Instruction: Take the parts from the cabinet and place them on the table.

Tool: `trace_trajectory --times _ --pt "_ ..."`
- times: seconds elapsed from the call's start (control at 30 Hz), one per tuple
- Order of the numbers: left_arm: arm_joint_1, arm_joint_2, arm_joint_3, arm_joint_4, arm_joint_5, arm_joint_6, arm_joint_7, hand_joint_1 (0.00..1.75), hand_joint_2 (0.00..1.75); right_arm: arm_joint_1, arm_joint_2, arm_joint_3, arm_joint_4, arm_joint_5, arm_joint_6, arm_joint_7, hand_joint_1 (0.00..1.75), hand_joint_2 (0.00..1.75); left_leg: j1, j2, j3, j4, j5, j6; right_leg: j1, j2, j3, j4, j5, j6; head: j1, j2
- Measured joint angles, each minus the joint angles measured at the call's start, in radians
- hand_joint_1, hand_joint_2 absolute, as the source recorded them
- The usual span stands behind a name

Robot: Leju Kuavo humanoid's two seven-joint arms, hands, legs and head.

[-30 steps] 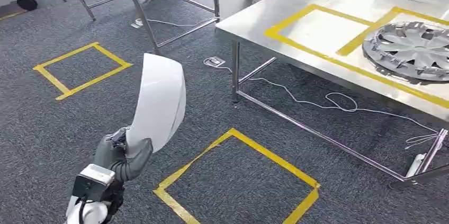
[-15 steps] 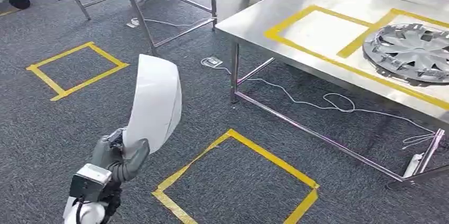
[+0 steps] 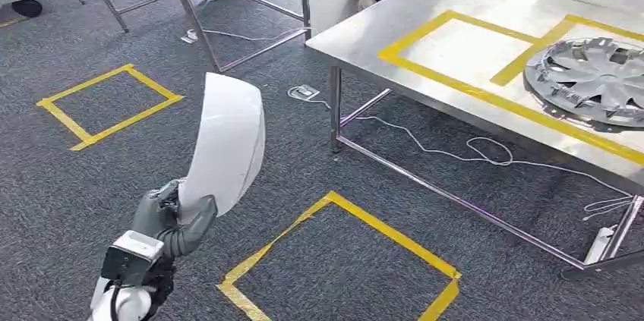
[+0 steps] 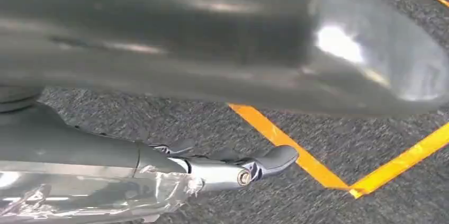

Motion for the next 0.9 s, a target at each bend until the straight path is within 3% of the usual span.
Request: trace_trajectory --times 0.07,0.1,0.17,0.2,0.23,0.27,0.3,0.37,0.4,0.43,0.5,0.57,0.6,0.7,0.73,0.77,0.83,0.87,0.9 --pt "-0.002 0.000 0.000 -0.001 0.000 0.000 0.002 1.75 1.75 -0.004 0.000 0.000 0.000 0.011 -0.006 -0.008 0.00 0.00 0.002 0.000 0.000 0.014 -0.012 -0.013 -0.008 0.001 0.012 -0.009 -0.002 -0.010 0.000 0.000" --pt "-0.002 0.000 0.000 -0.003 0.000 0.000 0.002 1.75 1.75 -0.007 0.000 0.000 0.002 0.020 -0.010 -0.013 0.00 0.00 0.002 0.001 -0.024 0.061 -0.030 -0.018 -0.010 0.000 0.018 -0.010 -0.007 -0.017 -0.005 0.000" --pt "0.003 0.003 0.000 -0.003 0.000 0.000 0.002 1.75 1.75 -0.011 0.000 0.002 0.008 0.030 -0.017 -0.015 0.00 0.00 0.004 0.001 -0.122 0.227 -0.090 -0.024 -0.010 -0.001 0.029 -0.011 -0.017 -0.023 -0.005 0.000" --pt "0.009 0.005 0.001 -0.003 0.000 -0.002 0.002 1.75 1.75 -0.012 -0.001 0.003 0.012 0.034 -0.019 -0.016 0.00 0.00 0.005 0.001 -0.173 0.300 -0.103 -0.026 -0.010 -0.001 0.036 -0.011 -0.024 -0.024 -0.005 0.000" --pt "0.012 0.008 0.002 -0.003 0.000 -0.004 0.002 1.75 1.75 -0.014 -0.001 0.003 0.016 0.037 -0.021 -0.017 0.00 0.00 0.005 0.001 -0.205 0.328 -0.091 -0.027 -0.010 0.000 0.045 -0.011 -0.032 -0.023 -0.005 0.000" --pt "0.014 0.010 0.005 -0.003 0.000 -0.006 0.001 1.75 1.75 -0.014 -0.001 0.003 0.021 0.041 -0.026 -0.018 0.00 0.00 0.006 0.001 -0.211 0.311 -0.057 -0.027 -0.011 0.002 0.056 -0.011 -0.040 -0.021 -0.005 0.000" --pt "0.014 0.010 0.008 -0.003 0.000 -0.006 0.000 1.75 1.75 -0.016 -0.001 0.004 0.026 0.042 -0.028 -0.021 0.00 0.00 0.006 0.001 -0.195 0.252 0.000 -0.025 -0.013 0.003 0.070 -0.011 -0.049 -0.018 -0.005 0.000" --pt "0.014 0.011 0.012 -0.003 0.000 -0.006 0.000 1.75 1.75 -0.019 -0.002 0.007 0.032 0.046 -0.029 -0.024 0.00 0.00 0.007 0.001 -0.136 0.093 0.105 -0.025 -0.017 0.005 0.097 -0.012 -0.068 -0.009 -0.005 0.000" --pt "0.014 0.012 0.013 -0.003 0.000 -0.007 0.000 1.75 1.75 -0.022 -0.004 0.007 0.035 0.047 -0.030 -0.024 0.00 0.00 0.004 -0.001 -0.119 0.060 0.096 -0.026 -0.011 0.006 0.092 -0.012 -0.081 0.002 -0.008 0.000" --pt "0.012 0.012 0.014 -0.004 0.000 -0.007 -0.001 1.75 1.75 -0.024 -0.004 0.007 0.037 0.049 -0.030 -0.024 0.00 0.00 0.004 -0.001 -0.102 0.027 0.073 -0.014 -0.011 0.008 0.094 -0.011 -0.090 0.009 -0.015 0.000" --pt "0.016 0.013 0.016 -0.006 0.001 -0.008 -0.002 1.75 1.75 -0.028 -0.006 0.008 0.046 0.053 -0.039 -0.028 0.00 0.00 0.002 -0.001 -0.104 0.022 0.067 0.001 -0.011 0.006 0.117 -0.022 -0.080 0.023 -0.008 0.000" --pt "0.019 0.013 0.019 -0.009 0.002 -0.010 -0.002 1.75 1.75 -0.030 -0.009 0.010 0.053 0.056 -0.042 -0.029 0.00 0.00 0.006 -0.001 -0.086 0.020 0.063 0.014 -0.013 0.005 0.117 -0.024 -0.093 0.030 -0.005 0.000" --pt "0.020 0.013 0.021 -0.011 0.002 -0.012 -0.002 1.75 1.75 -0.033 -0.010 0.013 0.058 0.057 -0.046 -0.030 0.00 0.00 0.006 0.003 -0.073 0.019 0.052 0.025 -0.012 0.000 0.103 0.019 -0.110 0.032 -0.003 0.000" --pt "0.020 0.014 0.023 -0.013 0.002 -0.019 -0.001 1.75 1.75 -0.043 -0.015 0.016 0.081 0.058 -0.064 -0.037 0.00 0.00 -0.001 0.018 -0.052 0.019 0.030 0.035 -0.012 -0.001 -0.047 0.257 -0.195 0.038 0.002 0.000" --pt "0.020 0.014 0.024 -0.012 0.002 -0.020 0.000 1.75 1.75 -0.044 -0.016 0.017 0.090 0.058 -0.068 -0.039 0.00 0.00 -0.003 0.021 -0.043 0.019 0.022 0.036 -0.012 -0.001 -0.086 0.298 -0.201 0.037 0.001 0.000" --pt "0.020 0.013 0.025 -0.012 0.002 -0.021 0.000 1.75 1.75 -0.045 -0.017 0.017 0.097 0.057 -0.070 -0.041 0.00 0.00 -0.004 0.025 -0.031 0.019 0.013 0.036 -0.012 -0.001 -0.103 0.295 -0.184 0.034 0.002 0.000" --pt "0.020 0.013 0.026 -0.013 0.002 -0.024 0.000 1.75 1.75 -0.046 -0.018 0.017 0.111 0.053 -0.076 -0.045 0.00 0.00 -0.006 0.037 0.002 0.019 -0.010 0.036 -0.008 -0.006 -0.078 0.178 -0.087 0.024 0.003 0.000" --pt "0.020 0.013 0.026 -0.015 0.001 -0.025 0.000 1.75 1.75 -0.048 -0.019 0.017 0.116 0.051 -0.077 -0.047 0.00 0.00 -0.007 0.045 0.023 0.019 -0.024 0.034 -0.004 -0.021 -0.048 0.084 -0.020 0.014 0.003 0.000" --pt "0.019 0.013 0.027 -0.016 0.000 -0.027 0.000 1.75 1.75 -0.051 -0.021 0.017 0.122 0.048 -0.080 -0.047 0.00 0.00 -0.007 0.053 0.033 0.017 -0.036 0.031 0.006 -0.061 -0.035 0.024 0.029 0.003 0.004 0.000"
